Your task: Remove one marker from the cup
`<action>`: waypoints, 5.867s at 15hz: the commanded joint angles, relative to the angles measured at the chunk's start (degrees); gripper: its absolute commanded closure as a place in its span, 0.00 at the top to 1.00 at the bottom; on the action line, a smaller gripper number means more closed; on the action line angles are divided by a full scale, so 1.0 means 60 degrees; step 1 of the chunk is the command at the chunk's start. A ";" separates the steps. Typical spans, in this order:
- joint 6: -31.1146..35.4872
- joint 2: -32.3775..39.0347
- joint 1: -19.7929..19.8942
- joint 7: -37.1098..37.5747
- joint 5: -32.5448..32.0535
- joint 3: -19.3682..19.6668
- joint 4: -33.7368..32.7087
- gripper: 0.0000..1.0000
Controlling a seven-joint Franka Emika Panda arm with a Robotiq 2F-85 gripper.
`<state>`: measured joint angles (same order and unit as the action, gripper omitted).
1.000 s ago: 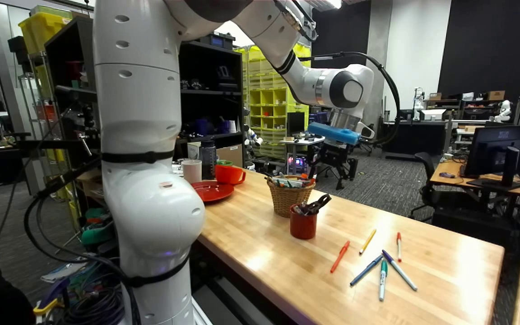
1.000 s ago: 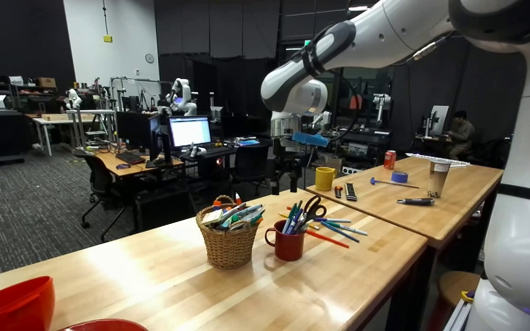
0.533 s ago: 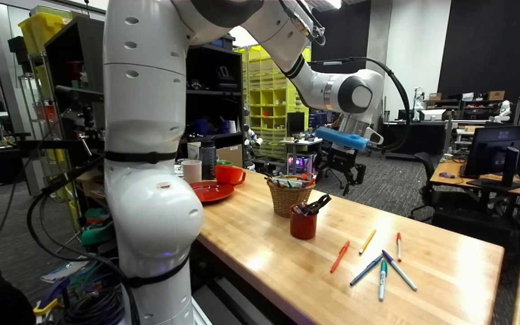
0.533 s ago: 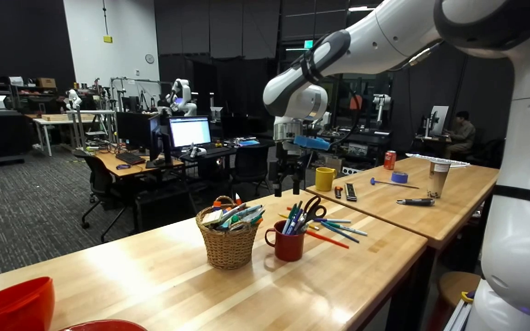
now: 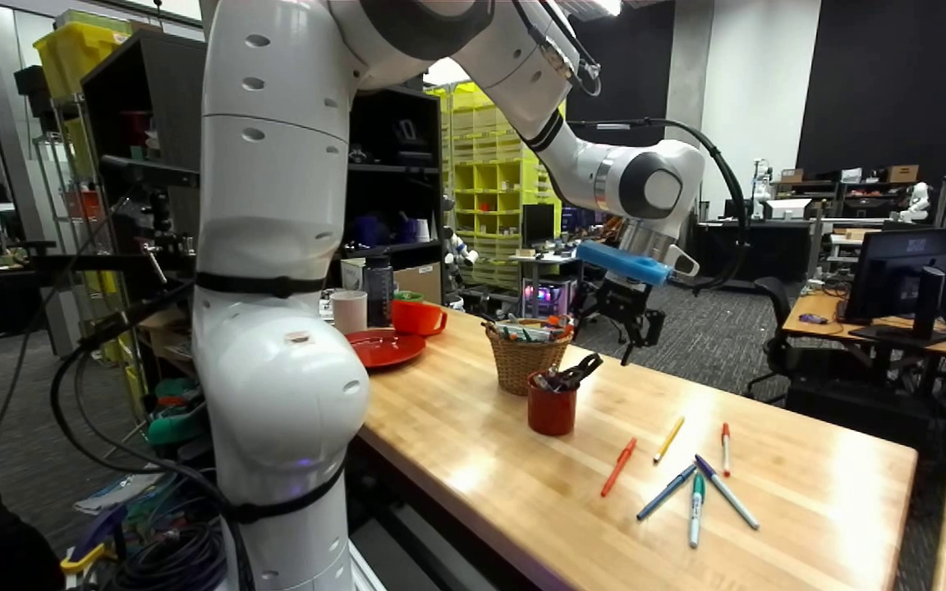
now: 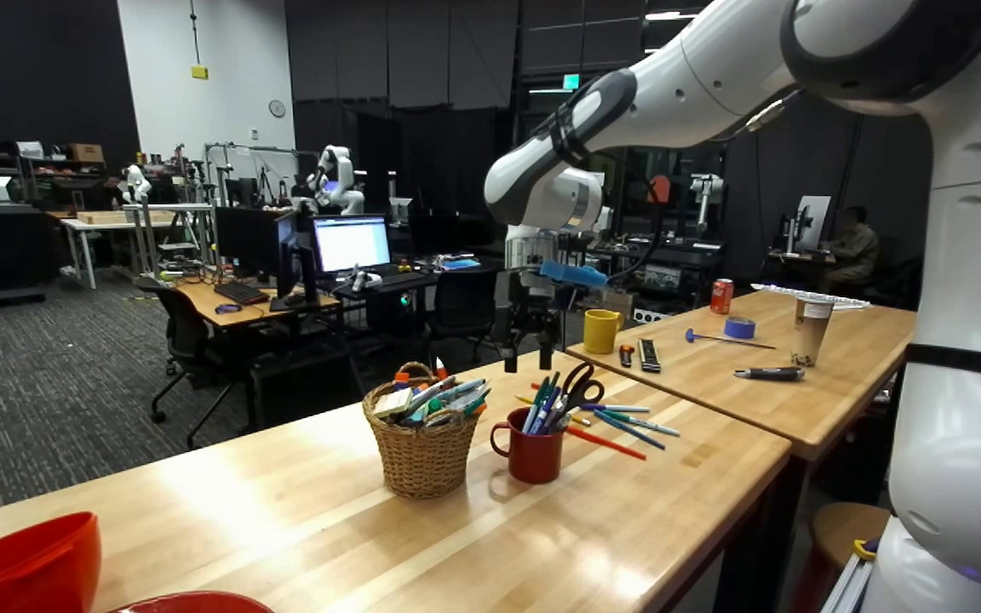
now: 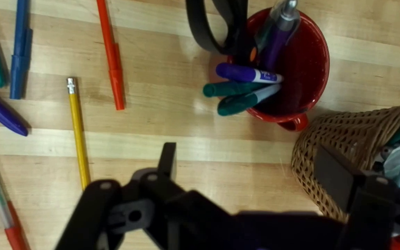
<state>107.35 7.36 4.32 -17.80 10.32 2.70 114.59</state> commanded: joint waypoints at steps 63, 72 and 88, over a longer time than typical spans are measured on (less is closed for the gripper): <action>-0.0144 -0.0513 0.0161 -0.0259 0.0285 0.0016 0.0761 0.52; -0.0178 -0.0655 0.0008 -0.0282 0.0230 -0.0082 0.0677 0.04; -0.0152 -0.1880 -0.0414 -0.0264 -0.0410 -0.0268 0.0517 0.03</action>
<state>106.78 -0.22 2.39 -19.97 10.10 1.19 117.42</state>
